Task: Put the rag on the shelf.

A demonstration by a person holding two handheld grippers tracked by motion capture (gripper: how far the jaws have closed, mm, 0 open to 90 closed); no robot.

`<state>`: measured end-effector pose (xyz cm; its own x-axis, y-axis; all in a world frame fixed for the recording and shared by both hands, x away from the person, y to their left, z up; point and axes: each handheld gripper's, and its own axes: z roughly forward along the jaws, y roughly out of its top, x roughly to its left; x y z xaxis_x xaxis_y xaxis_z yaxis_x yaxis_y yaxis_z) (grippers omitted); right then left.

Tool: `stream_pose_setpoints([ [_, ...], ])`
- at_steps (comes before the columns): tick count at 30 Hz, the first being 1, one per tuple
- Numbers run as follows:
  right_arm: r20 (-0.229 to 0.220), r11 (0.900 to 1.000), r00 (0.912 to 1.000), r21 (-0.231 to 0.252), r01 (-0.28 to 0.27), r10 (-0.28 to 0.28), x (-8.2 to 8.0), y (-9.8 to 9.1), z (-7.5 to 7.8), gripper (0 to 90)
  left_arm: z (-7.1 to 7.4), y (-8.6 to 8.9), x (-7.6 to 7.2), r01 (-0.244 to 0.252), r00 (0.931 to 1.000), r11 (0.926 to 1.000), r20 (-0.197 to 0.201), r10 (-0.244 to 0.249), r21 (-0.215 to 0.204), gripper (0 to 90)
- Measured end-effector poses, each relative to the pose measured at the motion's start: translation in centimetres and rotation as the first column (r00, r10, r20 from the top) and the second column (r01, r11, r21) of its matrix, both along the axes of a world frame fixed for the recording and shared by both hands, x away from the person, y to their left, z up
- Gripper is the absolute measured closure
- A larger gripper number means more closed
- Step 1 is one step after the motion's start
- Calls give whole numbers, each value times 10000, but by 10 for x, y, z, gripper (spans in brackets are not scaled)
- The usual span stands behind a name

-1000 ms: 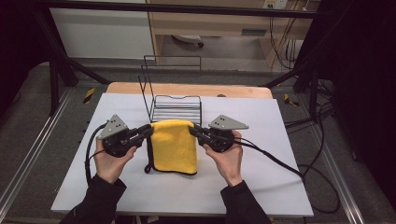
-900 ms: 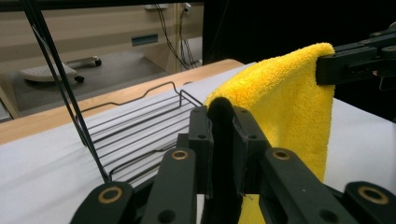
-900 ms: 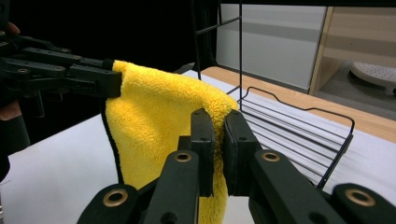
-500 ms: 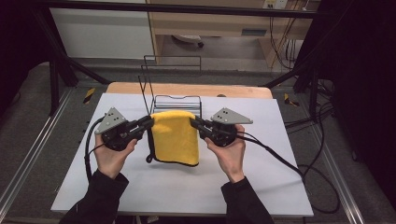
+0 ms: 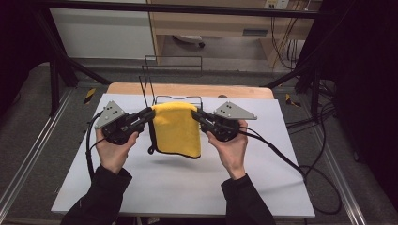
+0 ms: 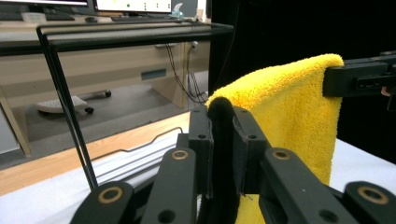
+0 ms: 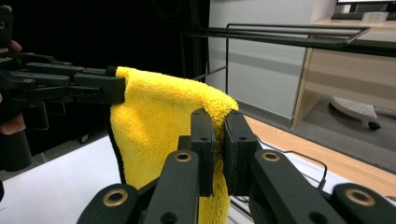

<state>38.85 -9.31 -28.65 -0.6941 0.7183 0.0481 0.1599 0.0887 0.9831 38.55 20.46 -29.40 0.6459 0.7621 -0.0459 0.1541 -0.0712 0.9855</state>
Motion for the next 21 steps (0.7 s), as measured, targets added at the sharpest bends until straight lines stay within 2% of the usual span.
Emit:
stream_pose_setpoints([
  [8,245,9999,9997,116,25,-27,5,0,8,841,8,-2,5,-160,9995,9998,283,164,-151,796],
  [21,768,9992,9967,310,246,-269,12,2,30,840,28,-2,11,-338,9958,9984,830,375,-445,796],
])
